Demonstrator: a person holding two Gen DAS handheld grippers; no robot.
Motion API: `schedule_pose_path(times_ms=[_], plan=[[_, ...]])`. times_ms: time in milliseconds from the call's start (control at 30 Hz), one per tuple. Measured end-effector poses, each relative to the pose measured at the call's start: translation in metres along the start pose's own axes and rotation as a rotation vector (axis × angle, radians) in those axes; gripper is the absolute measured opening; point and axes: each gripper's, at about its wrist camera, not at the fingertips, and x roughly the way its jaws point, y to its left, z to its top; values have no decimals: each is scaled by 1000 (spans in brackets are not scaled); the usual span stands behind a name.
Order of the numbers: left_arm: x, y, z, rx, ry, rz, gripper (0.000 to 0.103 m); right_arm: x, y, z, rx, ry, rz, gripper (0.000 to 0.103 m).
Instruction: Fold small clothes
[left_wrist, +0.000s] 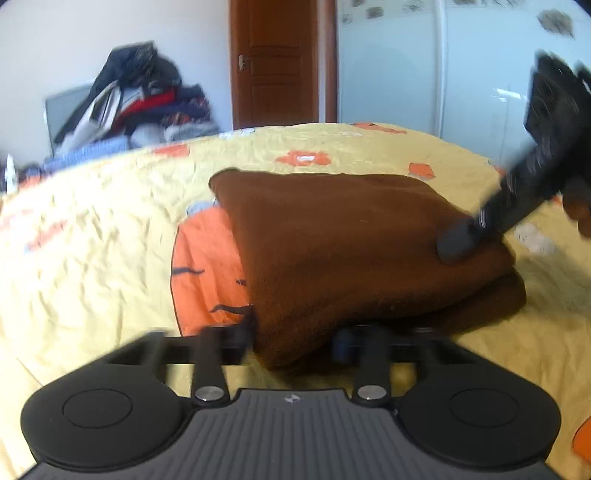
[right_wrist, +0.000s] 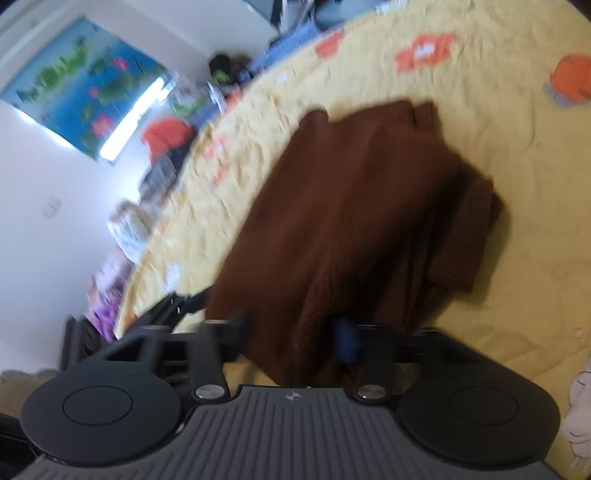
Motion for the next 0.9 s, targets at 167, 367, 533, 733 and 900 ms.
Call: schedule_pose_path(times_ms=[167,367,533,733,900], plan=[[-10,15,-3,-84,23,-18,18,-18,10,-16,-64,-7,-10,13],[-9,19,-7,-113,21,-48,18,-11,-11,-44,22,0,-19,17],[-37,46,-8,-175,-12,-135,73,-49,-18,-29,89,-130,47,79],[-35,73,16,-432,-113,-172,82,-66,-54,15,213,-291,-67,88],[-1,32,34,-286,-65,-259,82,-19,-77,42,271,-199,-56,31]])
